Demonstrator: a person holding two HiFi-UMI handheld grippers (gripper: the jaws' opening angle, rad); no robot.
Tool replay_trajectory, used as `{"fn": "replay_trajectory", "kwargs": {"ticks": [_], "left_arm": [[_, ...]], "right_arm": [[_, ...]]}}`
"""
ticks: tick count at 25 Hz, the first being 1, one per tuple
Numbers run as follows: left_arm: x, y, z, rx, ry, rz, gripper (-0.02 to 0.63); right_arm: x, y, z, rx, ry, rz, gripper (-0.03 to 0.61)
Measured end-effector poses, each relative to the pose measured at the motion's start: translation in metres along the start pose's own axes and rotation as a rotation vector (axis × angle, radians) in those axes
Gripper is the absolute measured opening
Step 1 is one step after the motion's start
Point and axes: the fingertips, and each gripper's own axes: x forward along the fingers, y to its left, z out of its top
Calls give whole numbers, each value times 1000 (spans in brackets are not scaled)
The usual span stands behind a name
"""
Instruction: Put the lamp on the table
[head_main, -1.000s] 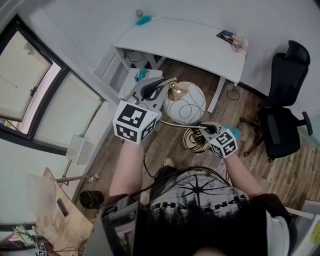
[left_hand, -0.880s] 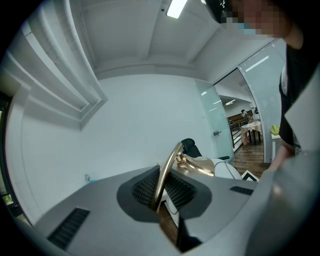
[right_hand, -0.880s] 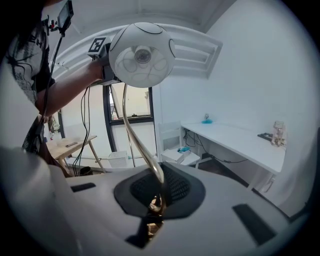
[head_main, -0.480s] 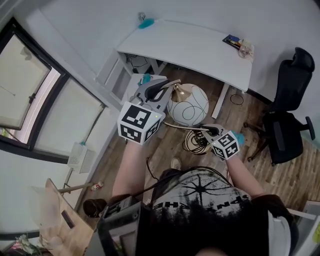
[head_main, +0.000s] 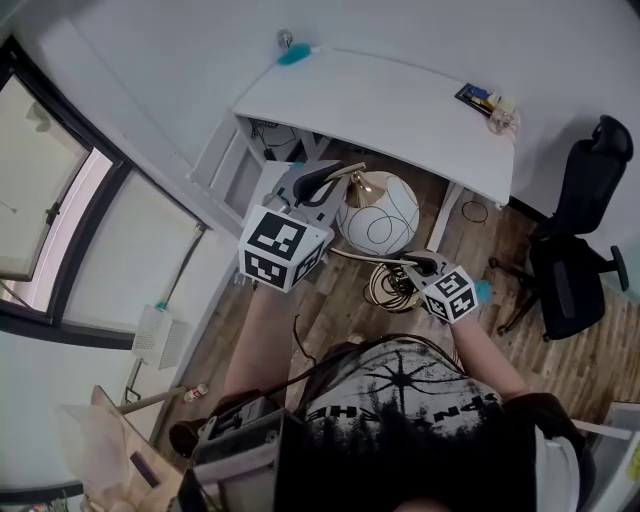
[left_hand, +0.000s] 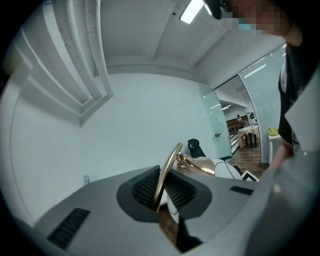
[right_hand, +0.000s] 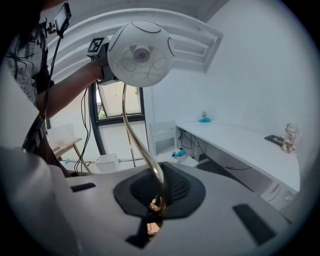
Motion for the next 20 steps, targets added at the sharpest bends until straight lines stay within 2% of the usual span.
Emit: {"fn": "replay_trajectory", "kwargs": {"ticks": [12,20], "left_arm": [[0,69,-15,3,-21,-9,35],[2,91,-28,-22,-29,-18,35]], "right_arm": [[63,-7,31,-5,1,-32,17],[79,-8,34,-5,19,-46,17]]}}
